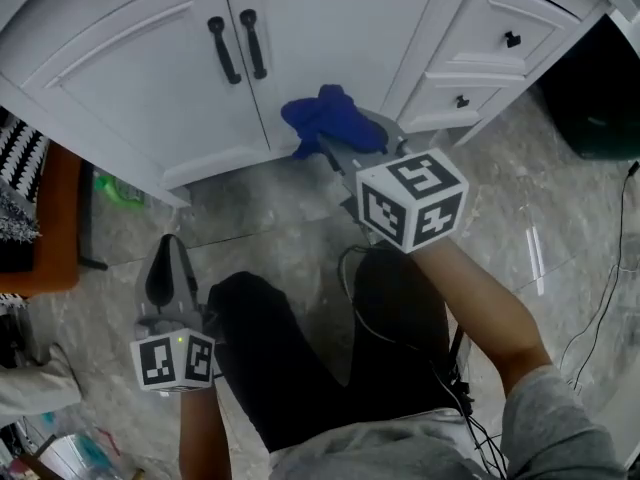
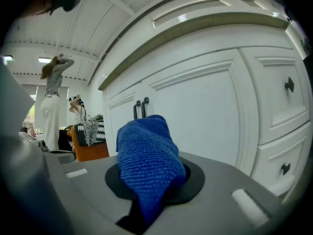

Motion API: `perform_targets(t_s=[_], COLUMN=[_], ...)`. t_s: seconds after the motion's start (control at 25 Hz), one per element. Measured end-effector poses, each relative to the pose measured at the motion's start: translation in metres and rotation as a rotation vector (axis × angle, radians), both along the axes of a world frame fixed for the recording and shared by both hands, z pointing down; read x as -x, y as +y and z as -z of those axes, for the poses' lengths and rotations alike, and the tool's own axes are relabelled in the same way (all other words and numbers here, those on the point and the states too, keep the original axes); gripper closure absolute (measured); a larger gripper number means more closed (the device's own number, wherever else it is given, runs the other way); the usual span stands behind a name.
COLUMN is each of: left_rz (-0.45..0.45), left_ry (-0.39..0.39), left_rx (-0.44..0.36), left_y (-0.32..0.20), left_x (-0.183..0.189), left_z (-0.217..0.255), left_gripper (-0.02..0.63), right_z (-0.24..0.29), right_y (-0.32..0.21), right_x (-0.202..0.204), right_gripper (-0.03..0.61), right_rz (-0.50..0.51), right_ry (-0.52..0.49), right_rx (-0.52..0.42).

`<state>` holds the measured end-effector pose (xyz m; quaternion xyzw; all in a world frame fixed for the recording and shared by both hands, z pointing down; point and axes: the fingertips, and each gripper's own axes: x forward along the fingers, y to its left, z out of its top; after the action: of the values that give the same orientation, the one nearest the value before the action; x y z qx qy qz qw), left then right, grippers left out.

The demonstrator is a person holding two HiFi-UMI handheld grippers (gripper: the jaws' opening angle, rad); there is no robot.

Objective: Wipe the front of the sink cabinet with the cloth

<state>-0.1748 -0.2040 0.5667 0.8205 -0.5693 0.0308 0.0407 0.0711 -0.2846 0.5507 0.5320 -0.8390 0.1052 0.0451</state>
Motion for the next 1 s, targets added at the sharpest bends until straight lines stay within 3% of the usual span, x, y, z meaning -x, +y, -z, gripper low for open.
perform_targets(t_s=[0.2,0.4,0.68,0.88,1.0], left_rz=[-0.042,-0.082,-0.156,-0.213,-0.236], left_ry=[-0.011,-0.026,-0.063,-0.085,-0.055], left_rx=[0.006,0.076,0.08,0.109,0.12], left_y=[-0.014,-0.014,0.002,0.028,0.044], left_x=[-0.024,-0.051,-0.088,-0.113,-0.126], left_z=[-0.005,0.026,0.179,0.299,0.383], left_gripper=[0.603,0.603,0.601,0.603,0.603], right_z=[0.034,0.056,0.171,0.295,0.382], right_y=[0.029,0.048,0.079,0.113,0.137], right_x=[-0.063,-0.075,-0.077,-0.09,-0.103], right_gripper=[0.509,0.509,0.509,0.508,0.508], right_rz=[-0.082,-0.078,-0.043,-0.051,-0.077], right_ry=[0.08,0.109,0.113,0.099,0.085], right_rx=[-0.117,-0.081,-0.022,0.021,0.039])
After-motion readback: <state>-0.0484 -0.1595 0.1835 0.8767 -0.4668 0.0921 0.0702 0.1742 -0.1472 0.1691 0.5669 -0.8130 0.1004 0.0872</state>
